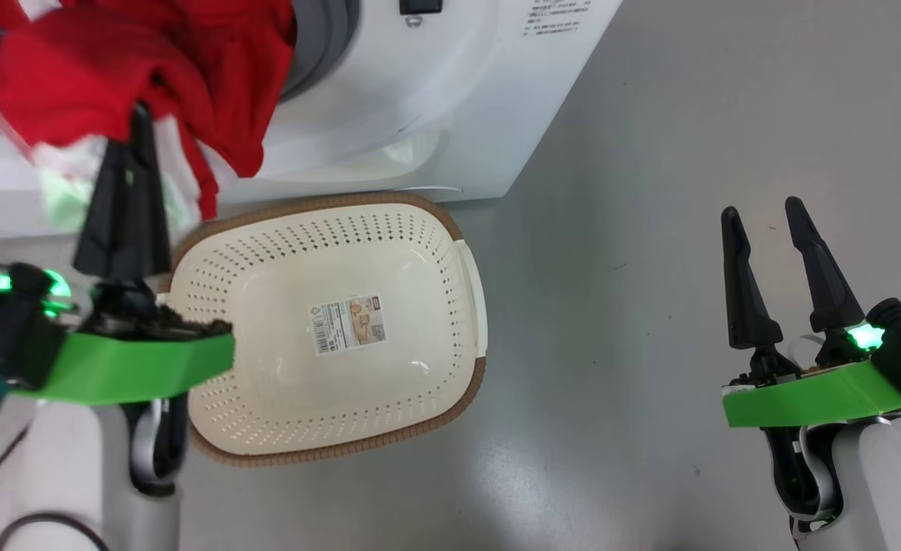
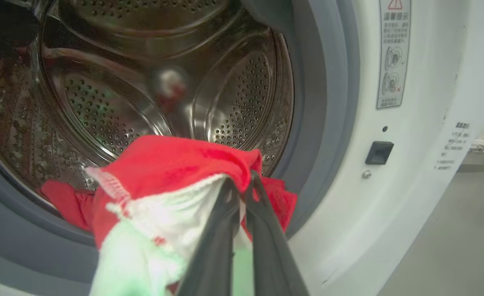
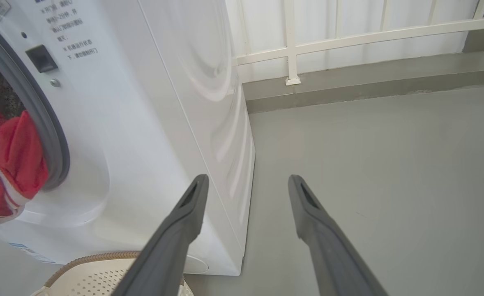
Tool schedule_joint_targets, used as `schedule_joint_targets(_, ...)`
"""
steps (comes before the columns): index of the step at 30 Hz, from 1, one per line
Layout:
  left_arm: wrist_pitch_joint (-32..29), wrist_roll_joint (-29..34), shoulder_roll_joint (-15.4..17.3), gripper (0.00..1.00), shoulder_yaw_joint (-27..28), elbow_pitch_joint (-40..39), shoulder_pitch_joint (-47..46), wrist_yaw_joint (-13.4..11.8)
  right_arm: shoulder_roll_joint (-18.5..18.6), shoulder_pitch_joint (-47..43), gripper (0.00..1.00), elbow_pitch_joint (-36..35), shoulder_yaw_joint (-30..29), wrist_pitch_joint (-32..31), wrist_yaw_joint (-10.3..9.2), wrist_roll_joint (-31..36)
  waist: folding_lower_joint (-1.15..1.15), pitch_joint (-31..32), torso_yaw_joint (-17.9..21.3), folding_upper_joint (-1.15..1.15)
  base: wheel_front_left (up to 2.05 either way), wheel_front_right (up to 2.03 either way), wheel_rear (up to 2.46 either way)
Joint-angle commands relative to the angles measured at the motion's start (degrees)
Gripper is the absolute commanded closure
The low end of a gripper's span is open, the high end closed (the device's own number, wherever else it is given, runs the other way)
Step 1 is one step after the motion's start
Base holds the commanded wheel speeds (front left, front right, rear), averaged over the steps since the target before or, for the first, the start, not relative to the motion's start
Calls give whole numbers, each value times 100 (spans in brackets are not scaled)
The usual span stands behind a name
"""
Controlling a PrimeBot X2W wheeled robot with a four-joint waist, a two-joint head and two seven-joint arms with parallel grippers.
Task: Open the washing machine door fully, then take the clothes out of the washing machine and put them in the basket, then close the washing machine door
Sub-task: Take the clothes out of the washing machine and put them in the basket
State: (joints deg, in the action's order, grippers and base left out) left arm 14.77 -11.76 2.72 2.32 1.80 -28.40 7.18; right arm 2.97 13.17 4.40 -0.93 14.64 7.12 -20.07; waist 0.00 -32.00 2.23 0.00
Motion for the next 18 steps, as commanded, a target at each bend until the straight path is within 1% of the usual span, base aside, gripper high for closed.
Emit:
schedule_joint_targets(1, 23, -46, 107, 100, 117, -6, 160, 30, -9, 11, 0, -131, 149, 36, 36, 3, 0, -15, 9, 0, 0, 0, 0)
schedule_joint_targets(8, 23, -132, 92, 100, -32, 837, 234, 31, -9, 32, 0, -135, 198, 36, 36, -30, 0, -93, 71, 0, 0, 0, 0)
schedule_joint_targets(18, 23, -269, 188, 100, -352, 2080, 55, 31, -9, 79, 0, -164, 228, 36, 36, -55, 0, -271, 146, 0, 0, 0, 0)
